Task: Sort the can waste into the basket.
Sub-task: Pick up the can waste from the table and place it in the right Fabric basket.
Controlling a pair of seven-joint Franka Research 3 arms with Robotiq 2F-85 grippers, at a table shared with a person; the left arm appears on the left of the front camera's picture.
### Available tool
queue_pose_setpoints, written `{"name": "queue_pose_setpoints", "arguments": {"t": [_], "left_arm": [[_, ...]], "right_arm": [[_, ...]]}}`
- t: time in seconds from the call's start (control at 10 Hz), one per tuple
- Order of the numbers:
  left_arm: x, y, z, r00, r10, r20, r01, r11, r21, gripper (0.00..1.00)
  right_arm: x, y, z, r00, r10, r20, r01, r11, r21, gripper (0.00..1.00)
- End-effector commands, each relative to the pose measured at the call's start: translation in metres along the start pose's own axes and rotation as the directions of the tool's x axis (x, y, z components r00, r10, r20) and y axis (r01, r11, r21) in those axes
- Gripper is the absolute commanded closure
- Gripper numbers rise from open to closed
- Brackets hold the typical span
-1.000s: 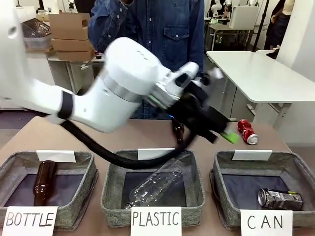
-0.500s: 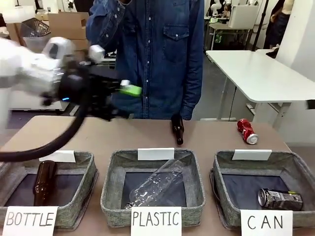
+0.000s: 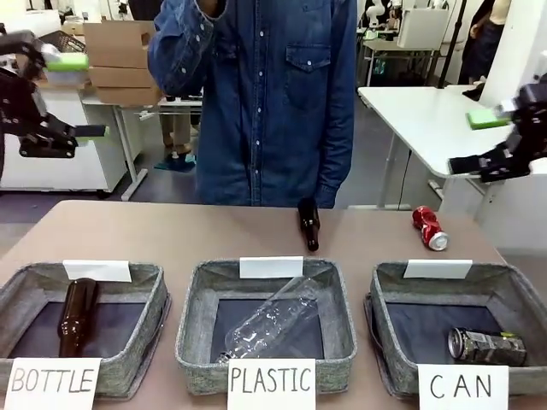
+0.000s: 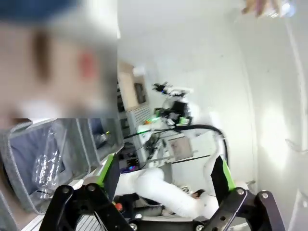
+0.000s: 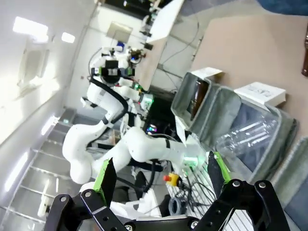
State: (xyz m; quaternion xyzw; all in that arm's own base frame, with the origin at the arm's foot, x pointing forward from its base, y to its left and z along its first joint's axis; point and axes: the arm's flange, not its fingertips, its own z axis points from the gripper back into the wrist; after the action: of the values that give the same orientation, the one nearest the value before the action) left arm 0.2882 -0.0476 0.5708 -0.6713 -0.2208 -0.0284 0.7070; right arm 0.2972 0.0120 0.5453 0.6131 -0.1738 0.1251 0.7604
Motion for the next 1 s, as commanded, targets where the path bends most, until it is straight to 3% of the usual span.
{"name": "queue_pose_setpoints", "arguments": {"t": [0.0,0.1,0.9], "left_arm": [[-0.006,0.004,-0.019,0.999,-0.008,-0.037,0.01,0.998,0.057,0.0],[-0.006,0.004,-0.019,0.999,-0.008,-0.037,0.01,0.998,0.057,0.0],[-0.006,0.004,-0.019,0.999,-0.008,-0.037,0.01,0.998,0.057,0.0]], "right_arm": [[-0.01,-0.01,-0.017,0.99,-0.136,0.032,0.135,0.991,0.016,0.0],[0.0,0.0,0.0,1.0,0.0,0.0,0.0,1.0,0.0,0.0],[0.0,0.0,0.0,1.0,0.0,0.0,0.0,1.0,0.0,0.0]]}}
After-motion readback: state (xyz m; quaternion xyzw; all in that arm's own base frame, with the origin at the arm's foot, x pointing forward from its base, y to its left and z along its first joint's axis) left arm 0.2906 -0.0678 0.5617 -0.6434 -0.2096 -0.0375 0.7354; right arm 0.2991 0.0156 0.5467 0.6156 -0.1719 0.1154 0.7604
